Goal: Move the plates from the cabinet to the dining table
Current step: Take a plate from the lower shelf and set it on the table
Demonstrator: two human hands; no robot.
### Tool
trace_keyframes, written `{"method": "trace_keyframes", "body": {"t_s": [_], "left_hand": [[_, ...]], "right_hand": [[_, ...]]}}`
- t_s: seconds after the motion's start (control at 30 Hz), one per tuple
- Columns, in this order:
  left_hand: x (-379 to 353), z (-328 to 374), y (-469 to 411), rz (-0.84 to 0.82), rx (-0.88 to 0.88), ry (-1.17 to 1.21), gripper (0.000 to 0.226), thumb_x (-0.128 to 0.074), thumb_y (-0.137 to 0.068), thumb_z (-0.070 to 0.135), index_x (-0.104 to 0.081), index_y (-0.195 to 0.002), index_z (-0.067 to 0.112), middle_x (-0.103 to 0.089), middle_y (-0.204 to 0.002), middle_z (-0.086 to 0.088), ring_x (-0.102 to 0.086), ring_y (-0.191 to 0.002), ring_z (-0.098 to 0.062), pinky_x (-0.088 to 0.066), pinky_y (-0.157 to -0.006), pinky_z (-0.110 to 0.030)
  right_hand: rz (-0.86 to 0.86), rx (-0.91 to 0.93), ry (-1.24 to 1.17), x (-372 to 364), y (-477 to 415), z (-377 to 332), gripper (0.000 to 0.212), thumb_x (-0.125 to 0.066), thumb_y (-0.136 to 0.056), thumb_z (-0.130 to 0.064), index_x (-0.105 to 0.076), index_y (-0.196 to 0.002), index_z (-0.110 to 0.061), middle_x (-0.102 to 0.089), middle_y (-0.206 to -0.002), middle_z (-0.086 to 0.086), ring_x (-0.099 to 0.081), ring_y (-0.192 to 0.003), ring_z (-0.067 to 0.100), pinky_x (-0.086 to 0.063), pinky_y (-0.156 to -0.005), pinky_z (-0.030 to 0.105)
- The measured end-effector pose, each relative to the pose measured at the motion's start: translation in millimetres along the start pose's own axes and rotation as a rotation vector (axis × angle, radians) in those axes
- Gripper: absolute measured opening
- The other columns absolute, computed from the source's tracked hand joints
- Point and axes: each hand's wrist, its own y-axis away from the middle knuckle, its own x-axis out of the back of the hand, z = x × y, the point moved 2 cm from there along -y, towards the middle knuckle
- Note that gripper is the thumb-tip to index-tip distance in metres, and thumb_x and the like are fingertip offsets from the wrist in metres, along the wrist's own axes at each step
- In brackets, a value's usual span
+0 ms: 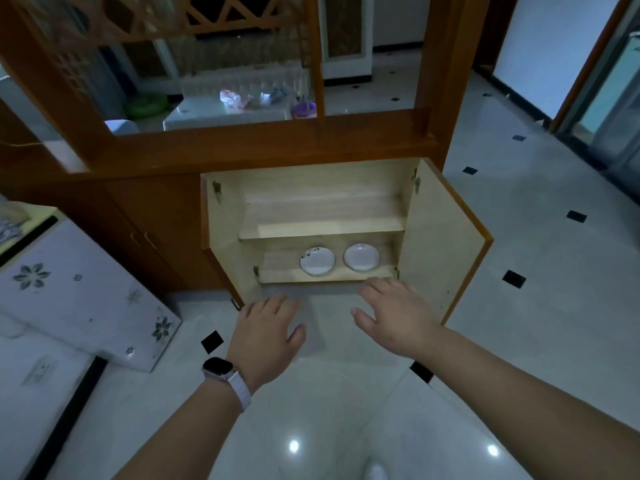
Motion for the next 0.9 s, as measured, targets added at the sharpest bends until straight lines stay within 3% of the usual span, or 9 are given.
{"method": "trace_keyframes", "body": {"t_s": [0.1,0.2,0.33,0.63,0.9], "left_hand": [[0,-6,-35,0.005,0.008,-0.015,0.048,-0.040,-0.084,0.050,-0.065,-0.115,0.021,-0.064,-0.122,-0.002,-0.059,-0.109,-0.026,-0.043,-0.092,-0.041],[-1,-15,-71,0.007,0.013,0.005,0.048,-0.041,-0.084,0.049,-0.065,-0.116,0.022,-0.064,-0.122,-0.001,-0.059,-0.109,-0.026,-0.043,-0.091,-0.041],[-13,-33,-116,0.000,-0.002,0.036,0.049,-0.042,-0.084,0.048,-0.065,-0.118,0.022,-0.063,-0.125,-0.005,-0.058,-0.112,-0.029,-0.043,-0.095,-0.044],[-62,-96,-228,-0.052,-0.025,0.108,0.048,-0.043,-0.084,0.050,-0.063,-0.118,0.023,-0.065,-0.116,-0.006,-0.059,-0.105,-0.030,-0.046,-0.089,-0.042],[-106,-132,-297,-0.129,-0.062,0.156,0.050,-0.038,-0.084,0.049,-0.064,-0.118,0.022,-0.063,-0.123,-0.005,-0.058,-0.110,-0.029,-0.044,-0.093,-0.042]], "right_hand": [[0.003,0.007,0.013,9,-32,15,0.058,-0.024,-0.091,-0.058,-0.052,-0.127,-0.024,-0.051,-0.132,-0.004,-0.044,-0.122,0.019,-0.033,-0.103,0.038],[-0.004,0.009,0.011,15,-61,26,0.071,-0.011,-0.083,-0.061,-0.052,-0.128,-0.025,-0.052,-0.132,-0.005,-0.044,-0.123,0.018,-0.032,-0.103,0.037],[-0.018,-0.021,-0.007,11,-106,42,0.078,-0.009,-0.079,-0.063,-0.052,-0.131,-0.024,-0.050,-0.138,-0.005,-0.042,-0.128,0.018,-0.030,-0.106,0.037],[-0.056,-0.071,0.001,-11,-221,47,0.071,-0.020,-0.082,-0.061,-0.057,-0.128,-0.022,-0.056,-0.133,-0.002,-0.048,-0.122,0.022,-0.035,-0.103,0.039],[-0.059,-0.082,0.012,-21,-295,57,0.069,-0.020,-0.084,-0.059,-0.056,-0.130,-0.023,-0.056,-0.132,-0.004,-0.049,-0.122,0.020,-0.032,-0.102,0.036]]}}
